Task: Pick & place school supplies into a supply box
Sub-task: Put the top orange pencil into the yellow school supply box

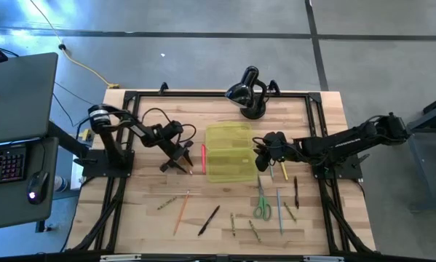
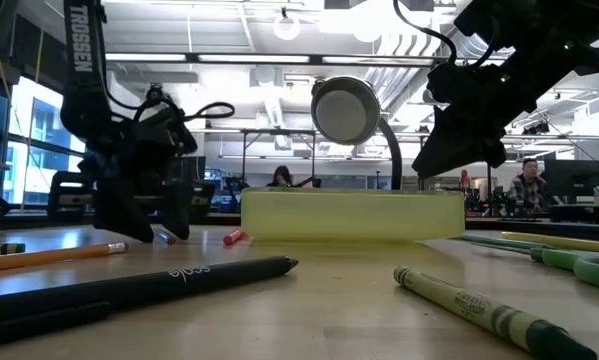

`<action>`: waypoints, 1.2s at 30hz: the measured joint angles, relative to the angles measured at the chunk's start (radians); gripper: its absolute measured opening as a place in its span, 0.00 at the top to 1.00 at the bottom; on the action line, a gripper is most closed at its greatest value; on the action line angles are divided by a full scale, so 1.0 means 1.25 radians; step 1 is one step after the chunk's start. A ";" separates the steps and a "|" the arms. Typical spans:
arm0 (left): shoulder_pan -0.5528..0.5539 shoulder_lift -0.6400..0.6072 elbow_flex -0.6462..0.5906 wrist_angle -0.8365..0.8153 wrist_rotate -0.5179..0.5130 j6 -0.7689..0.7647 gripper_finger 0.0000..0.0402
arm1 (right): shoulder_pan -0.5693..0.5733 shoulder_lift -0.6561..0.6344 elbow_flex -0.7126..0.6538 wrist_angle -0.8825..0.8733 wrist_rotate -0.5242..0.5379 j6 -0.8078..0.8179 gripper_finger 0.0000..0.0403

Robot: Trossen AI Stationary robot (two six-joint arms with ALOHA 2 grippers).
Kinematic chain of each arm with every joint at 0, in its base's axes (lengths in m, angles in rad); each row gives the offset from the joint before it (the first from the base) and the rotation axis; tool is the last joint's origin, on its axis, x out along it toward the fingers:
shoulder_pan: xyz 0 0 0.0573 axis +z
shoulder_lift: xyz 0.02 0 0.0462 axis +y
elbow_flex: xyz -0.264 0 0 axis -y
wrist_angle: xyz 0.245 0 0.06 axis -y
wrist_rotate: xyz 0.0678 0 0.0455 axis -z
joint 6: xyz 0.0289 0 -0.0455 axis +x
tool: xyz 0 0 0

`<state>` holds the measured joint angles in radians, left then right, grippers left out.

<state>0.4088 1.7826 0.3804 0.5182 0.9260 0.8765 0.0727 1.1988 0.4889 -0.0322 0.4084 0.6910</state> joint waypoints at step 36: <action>0.034 0.039 -0.002 0.055 0.068 0.052 0.54 | 0.000 0.000 0.000 0.000 0.000 0.000 0.77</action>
<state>0.4515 1.8317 0.3775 0.5870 1.0111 0.9416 0.0725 1.1988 0.4892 -0.0322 0.4082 0.6910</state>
